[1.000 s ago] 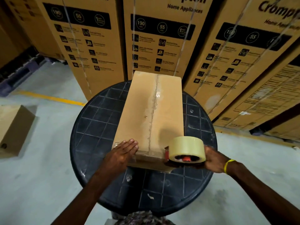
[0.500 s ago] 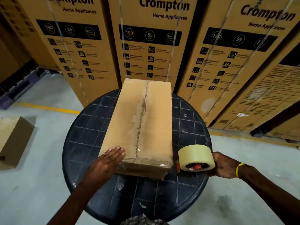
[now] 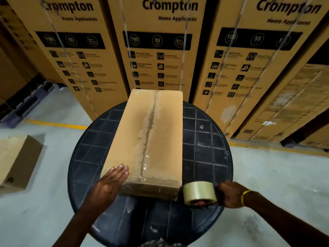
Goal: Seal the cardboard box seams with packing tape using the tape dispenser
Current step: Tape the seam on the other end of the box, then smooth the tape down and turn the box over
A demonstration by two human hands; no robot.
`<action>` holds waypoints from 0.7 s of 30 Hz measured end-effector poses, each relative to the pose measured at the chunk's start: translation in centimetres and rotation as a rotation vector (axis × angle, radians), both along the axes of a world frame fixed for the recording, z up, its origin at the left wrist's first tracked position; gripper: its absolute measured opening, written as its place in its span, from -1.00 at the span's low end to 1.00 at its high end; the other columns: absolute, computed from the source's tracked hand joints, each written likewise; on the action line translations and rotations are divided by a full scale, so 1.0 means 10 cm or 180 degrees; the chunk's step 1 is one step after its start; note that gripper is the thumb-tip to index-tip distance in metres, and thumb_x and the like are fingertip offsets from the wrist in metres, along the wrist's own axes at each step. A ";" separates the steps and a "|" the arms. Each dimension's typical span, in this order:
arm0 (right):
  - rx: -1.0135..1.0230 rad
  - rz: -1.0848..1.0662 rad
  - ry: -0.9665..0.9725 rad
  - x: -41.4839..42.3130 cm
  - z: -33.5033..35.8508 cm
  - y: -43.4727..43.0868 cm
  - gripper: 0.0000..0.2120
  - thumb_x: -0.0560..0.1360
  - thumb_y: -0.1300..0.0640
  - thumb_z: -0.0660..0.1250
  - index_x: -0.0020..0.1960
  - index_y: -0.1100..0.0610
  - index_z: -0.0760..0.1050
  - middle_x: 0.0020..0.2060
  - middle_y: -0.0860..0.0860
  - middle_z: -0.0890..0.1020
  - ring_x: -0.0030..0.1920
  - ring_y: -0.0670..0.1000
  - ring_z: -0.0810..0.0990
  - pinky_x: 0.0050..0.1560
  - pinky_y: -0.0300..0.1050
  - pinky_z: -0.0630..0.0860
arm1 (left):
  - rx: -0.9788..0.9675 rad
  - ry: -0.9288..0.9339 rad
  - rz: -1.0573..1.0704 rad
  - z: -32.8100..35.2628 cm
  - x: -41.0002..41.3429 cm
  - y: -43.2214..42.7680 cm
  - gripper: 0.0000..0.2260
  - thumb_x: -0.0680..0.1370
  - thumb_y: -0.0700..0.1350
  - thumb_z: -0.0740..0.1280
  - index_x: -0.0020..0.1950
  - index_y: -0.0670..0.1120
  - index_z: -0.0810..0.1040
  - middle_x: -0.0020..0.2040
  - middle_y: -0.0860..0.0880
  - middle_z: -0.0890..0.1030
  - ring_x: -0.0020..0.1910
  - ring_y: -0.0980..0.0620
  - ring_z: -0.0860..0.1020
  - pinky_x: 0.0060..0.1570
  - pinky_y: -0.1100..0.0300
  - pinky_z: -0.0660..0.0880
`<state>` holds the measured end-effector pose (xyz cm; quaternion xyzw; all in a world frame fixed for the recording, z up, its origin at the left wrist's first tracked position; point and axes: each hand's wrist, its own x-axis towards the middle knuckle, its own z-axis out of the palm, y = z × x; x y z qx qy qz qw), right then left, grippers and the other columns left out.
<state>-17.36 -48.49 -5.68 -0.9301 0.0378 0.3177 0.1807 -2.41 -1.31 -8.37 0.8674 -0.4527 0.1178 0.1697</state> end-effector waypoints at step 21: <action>0.2130 -0.4414 0.0334 -0.43 -1.74 0.62 -0.70 0.44 -0.05 0.48 -0.08 0.19 0.56 -0.28 0.19 0.66 -0.25 0.22 0.65 -0.01 0.22 0.65 | 0.0342 0.0054 0.0176 0.18 -0.23 -0.15 -0.53 0.65 -0.04 0.20 0.48 -0.28 0.44 0.53 -0.19 0.41 0.53 -0.18 0.37 0.52 -0.11 0.29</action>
